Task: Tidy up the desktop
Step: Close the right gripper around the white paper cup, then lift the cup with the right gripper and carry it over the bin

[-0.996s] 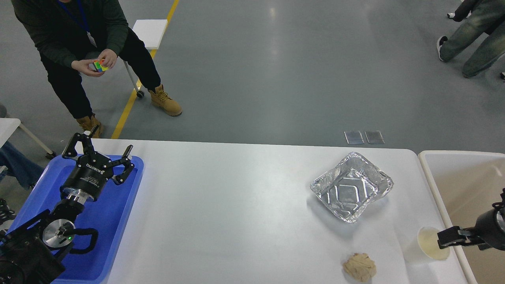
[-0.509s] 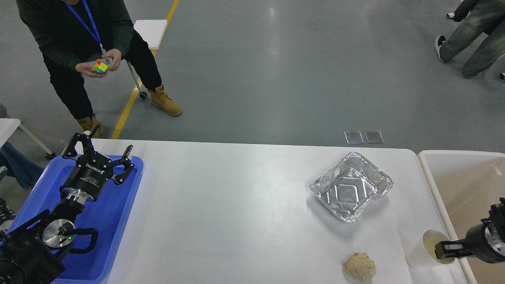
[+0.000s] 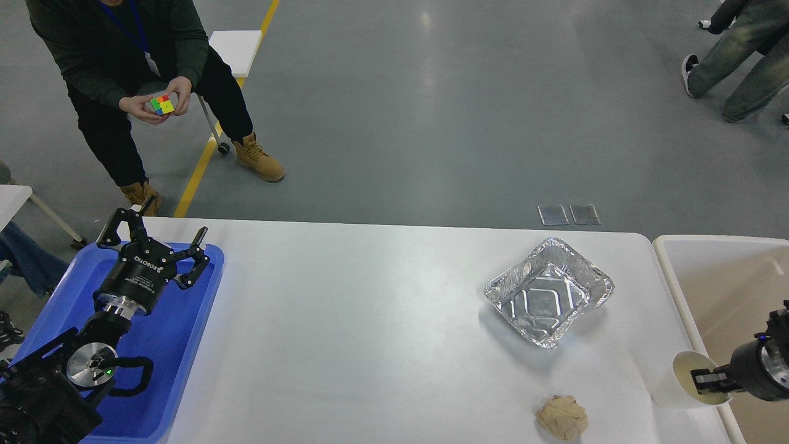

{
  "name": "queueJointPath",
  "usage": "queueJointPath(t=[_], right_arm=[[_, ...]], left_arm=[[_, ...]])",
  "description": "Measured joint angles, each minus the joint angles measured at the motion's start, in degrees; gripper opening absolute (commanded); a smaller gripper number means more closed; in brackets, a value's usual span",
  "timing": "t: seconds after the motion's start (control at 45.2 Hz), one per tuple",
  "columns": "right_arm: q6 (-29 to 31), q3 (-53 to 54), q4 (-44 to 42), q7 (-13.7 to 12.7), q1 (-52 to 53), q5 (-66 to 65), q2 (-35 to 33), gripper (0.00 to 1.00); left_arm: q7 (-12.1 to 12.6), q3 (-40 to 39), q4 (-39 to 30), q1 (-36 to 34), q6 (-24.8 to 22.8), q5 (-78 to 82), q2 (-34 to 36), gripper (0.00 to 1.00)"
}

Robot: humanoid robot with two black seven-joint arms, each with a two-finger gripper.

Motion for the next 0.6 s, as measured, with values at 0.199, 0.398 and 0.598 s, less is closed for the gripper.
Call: queueJointPath(t=[0.199, 0.398, 0.598], right_arm=[[2.5, -3.4, 2.9, 2.6, 9.0, -0.1, -0.5, 0.0], [7.9, -5.1, 7.9, 3.9, 21.0, -0.1, -1.3, 0.0], [12.7, -5.7, 11.3, 4.4, 30.3, 0.0, -0.8, 0.0]], left_arm=[[0.0, 0.0, 0.0, 0.0, 0.0, 0.0, 0.0, 0.99], [0.0, 0.0, 0.0, 0.0, 0.0, 0.0, 0.0, 0.99], [0.0, 0.0, 0.0, 0.0, 0.0, 0.0, 0.0, 0.99]])
